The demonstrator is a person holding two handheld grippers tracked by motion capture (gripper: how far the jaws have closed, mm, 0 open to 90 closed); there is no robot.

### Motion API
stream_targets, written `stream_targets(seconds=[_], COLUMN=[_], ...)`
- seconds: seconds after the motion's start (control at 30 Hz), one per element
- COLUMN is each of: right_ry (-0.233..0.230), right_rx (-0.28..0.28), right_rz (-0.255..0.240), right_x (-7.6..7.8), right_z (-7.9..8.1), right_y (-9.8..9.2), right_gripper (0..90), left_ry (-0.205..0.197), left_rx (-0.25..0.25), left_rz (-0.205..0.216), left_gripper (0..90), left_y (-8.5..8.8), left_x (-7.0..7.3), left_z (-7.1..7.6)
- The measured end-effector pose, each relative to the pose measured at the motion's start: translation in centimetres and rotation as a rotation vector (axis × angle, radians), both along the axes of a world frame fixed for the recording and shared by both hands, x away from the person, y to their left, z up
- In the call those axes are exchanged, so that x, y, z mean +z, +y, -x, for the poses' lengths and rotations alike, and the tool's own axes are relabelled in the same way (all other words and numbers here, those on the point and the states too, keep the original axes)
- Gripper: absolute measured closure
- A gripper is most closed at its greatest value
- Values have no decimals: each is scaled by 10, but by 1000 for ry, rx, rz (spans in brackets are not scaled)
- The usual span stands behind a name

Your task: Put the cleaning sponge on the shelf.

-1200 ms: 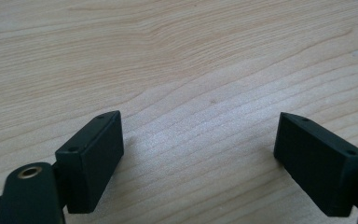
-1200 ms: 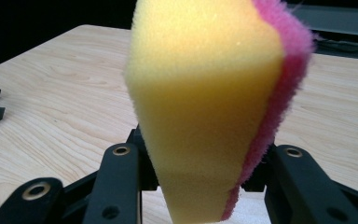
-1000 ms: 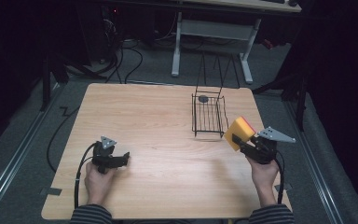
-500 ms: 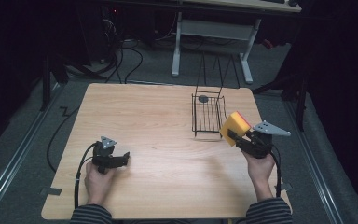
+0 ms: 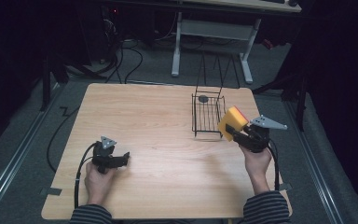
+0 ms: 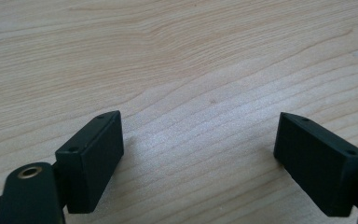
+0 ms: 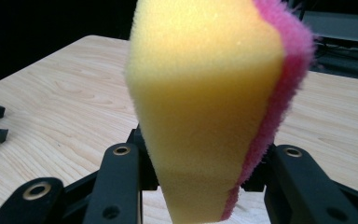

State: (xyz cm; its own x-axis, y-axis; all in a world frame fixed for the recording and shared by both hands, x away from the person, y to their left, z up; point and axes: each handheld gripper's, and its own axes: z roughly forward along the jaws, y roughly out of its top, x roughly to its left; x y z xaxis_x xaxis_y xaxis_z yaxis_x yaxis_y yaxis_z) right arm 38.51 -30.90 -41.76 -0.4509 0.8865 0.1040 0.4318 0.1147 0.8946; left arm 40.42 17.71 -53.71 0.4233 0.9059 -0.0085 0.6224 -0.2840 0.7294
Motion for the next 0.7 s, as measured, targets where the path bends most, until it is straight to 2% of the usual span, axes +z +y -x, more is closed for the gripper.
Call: stream_targets(seconds=[0.33, 0.47, 0.7], right_ry=[7, 25, 38], right_rx=[1, -8, -10], right_rz=[3, -2, 19], right_x=[1, -1, -3], right_z=[-13, -20, -30], right_y=[7, 9, 17], right_gripper=[605, 606, 605], left_ry=[0, 0, 0], left_rx=[0, 0, -2], left_rz=[-1, 0, 0], left_gripper=[163, 163, 163], left_y=[0, 0, 0], left_x=[0, 0, 0], left_z=[0, 0, 0])
